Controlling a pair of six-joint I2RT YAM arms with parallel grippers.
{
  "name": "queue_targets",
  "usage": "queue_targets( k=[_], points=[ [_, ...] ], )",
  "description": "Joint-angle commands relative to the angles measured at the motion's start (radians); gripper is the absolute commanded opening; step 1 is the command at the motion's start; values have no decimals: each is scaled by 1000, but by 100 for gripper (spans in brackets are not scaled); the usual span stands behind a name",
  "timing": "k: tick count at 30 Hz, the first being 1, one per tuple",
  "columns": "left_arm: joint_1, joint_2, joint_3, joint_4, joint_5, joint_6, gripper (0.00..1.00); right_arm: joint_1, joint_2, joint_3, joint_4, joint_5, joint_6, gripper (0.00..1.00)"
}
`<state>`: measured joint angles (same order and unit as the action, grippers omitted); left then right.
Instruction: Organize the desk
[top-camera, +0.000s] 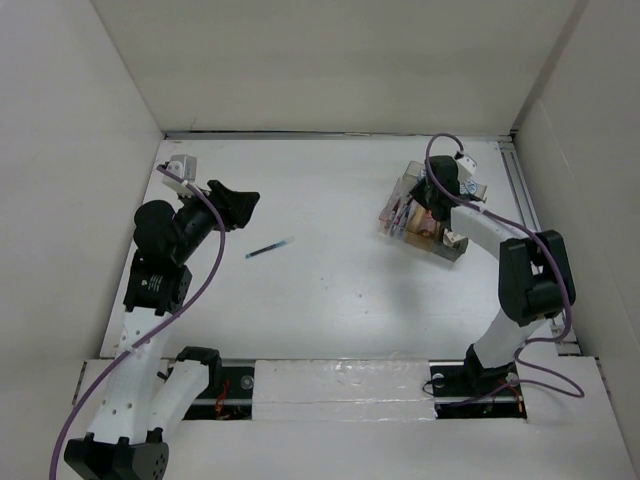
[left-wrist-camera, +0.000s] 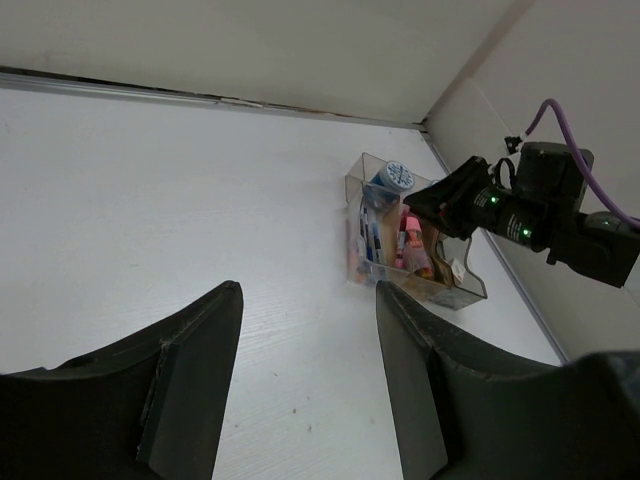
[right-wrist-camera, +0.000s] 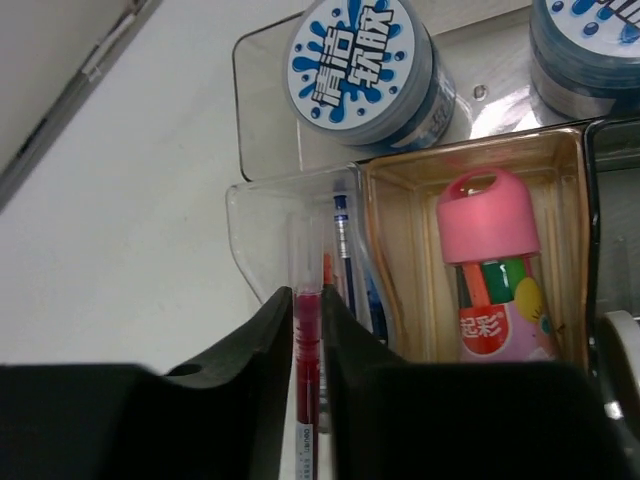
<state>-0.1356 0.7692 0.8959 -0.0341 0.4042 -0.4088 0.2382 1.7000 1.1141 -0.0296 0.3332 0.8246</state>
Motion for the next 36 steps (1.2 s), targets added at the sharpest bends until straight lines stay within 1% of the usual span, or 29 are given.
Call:
queue_targets(
  k=[1, 2, 4, 6, 7, 8, 9, 11, 12, 13, 14, 15, 18, 19, 20, 21, 24, 27, 30, 32, 35, 36],
  points=[
    [4, -16, -14, 53, 15, -4, 52, -2, -8, 64, 60, 0, 12, 33],
    [4, -16, -12, 53, 15, -4, 52, -2, -10, 66, 54, -3, 8, 41],
    [4, -12, -11, 53, 10, -4, 52, -2, -26, 61, 46, -32, 2, 52],
    [4, -8, -11, 53, 19, -5, 52, 27, -43, 43, 53, -65, -1, 54],
    [4, -10, -12, 54, 22, -4, 52, 45, -55, 36, 57, -72, -2, 53],
    [4, -13, -12, 56, 21, -5, 52, 68, -59, 27, 75, -92, -2, 49],
    [4, -15, -11, 56, 18, -4, 52, 126, -60, 15, 86, -108, -7, 35],
    [4, -11, -11, 51, 13, -4, 52, 196, -37, 21, 86, -117, -22, 15],
    [4, -13, -11, 51, 13, -4, 52, 302, -2, 67, 54, -117, -39, 0],
    [4, -13, -11, 51, 13, -4, 52, 303, -2, 67, 33, -117, -44, 0],
    [4, -18, -12, 53, 12, -5, 52, 337, 41, 90, -14, -94, -50, 0],
    [4, -21, -12, 53, 10, -2, 52, 404, 59, 131, -35, -86, -56, 0],
    [4, -10, -9, 45, -1, -1, 52, 495, 121, 165, -61, -80, -85, 0],
    [4, -13, -9, 45, 4, -1, 52, 544, 137, 190, -64, -83, -96, 3],
    [4, -15, -11, 46, 2, -1, 52, 564, 179, 203, -66, -95, -100, 10],
    [4, -21, -9, 48, -2, -2, 52, 581, 202, 220, -73, -105, -102, 26],
    [4, -30, -8, 37, -42, -1, 51, 631, 286, 303, -118, -137, -107, 47],
    [4, -47, -12, 37, -50, -1, 51, 664, 328, 349, -128, -149, -114, 56],
    [4, -41, -8, 37, -51, 1, 51, 674, 372, 397, -153, -163, -114, 57],
    [4, -45, -11, 39, -44, 1, 51, 674, 398, 411, -139, -166, -119, 58],
    [4, -47, -6, 37, -54, 2, 51, 685, 462, 476, -173, -146, -120, 58],
    [4, -47, -5, 37, -60, 4, 51, 685, 478, 521, -182, -143, -120, 59]
  ],
)
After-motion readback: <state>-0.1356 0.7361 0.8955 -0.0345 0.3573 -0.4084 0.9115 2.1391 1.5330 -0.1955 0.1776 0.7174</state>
